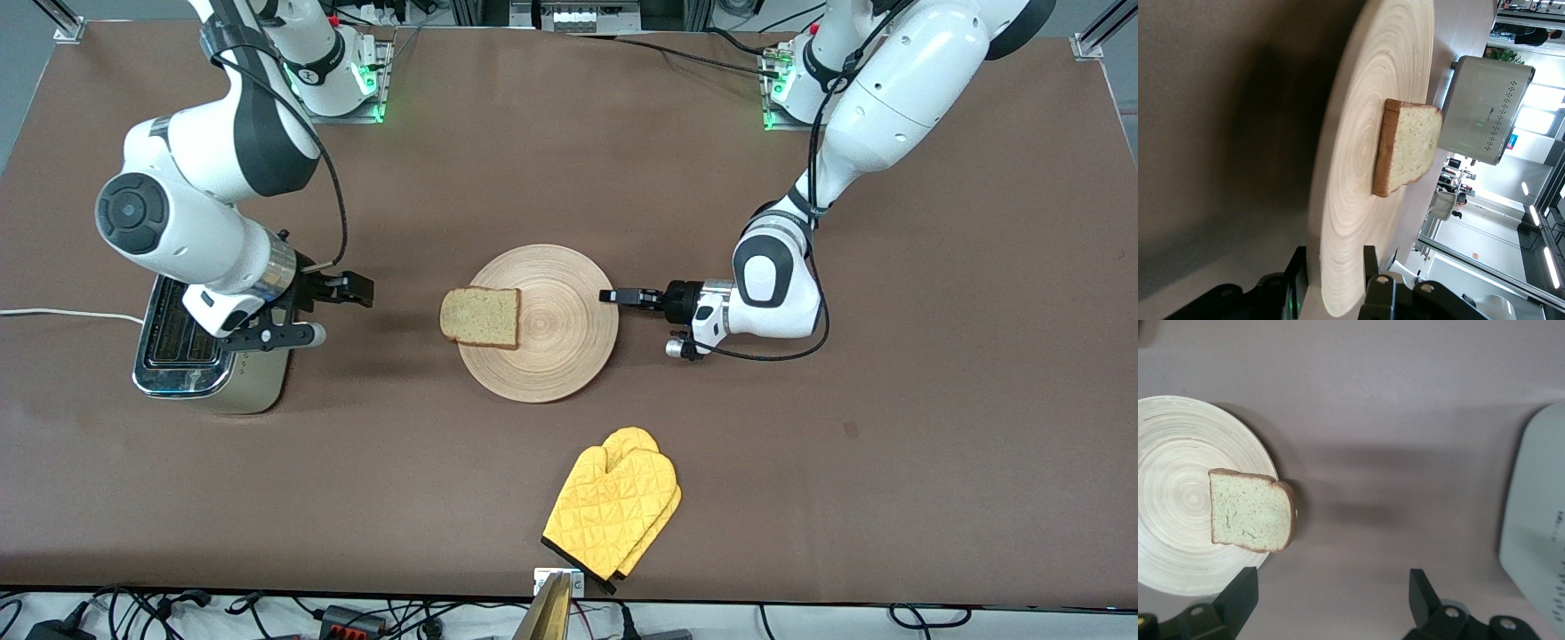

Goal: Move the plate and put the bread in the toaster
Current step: 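Lower the right gripper toward the bread slice on the plate, then grasp the bread slice with the right gripper while the left gripper withdraws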

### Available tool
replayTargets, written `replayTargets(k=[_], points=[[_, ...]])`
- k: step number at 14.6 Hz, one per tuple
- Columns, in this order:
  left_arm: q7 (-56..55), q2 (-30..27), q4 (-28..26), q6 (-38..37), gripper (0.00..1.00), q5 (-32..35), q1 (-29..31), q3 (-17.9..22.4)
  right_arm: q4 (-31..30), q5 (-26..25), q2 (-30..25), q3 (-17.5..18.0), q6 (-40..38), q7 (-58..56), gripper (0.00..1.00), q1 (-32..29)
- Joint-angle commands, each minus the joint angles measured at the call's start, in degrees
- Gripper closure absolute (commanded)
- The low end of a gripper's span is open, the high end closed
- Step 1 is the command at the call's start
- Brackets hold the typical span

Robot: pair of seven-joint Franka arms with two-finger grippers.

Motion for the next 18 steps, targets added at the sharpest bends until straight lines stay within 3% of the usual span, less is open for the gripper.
replayTargets(k=[1,9,15,18], points=[[0.1,-0.2,0.0,-1.3,0.54,0.1,1.3,0.9,-0.4,1.5,2.2,-0.1,2.5,1.2,0.00,1.5],[-1.3,-2.2,0.8,-14.2,0.52,19.9,15.7,1.3,-1.2,14.9,8.0,-0.1,9.2,1.2,0.00,3.4],[-14.7,-5.7,14.1,-31.2,0.52,45.3,24.3,1.2,-5.2,15.1,9.4,0.0,12.4,1.3,0.00,4.1],[-16.5,-11.4,16.1,-33.9,0.52,54.2,25.0,1.2,-6.0,21.0,10.5,0.0,12.5,1.3,0.03,4.1]])
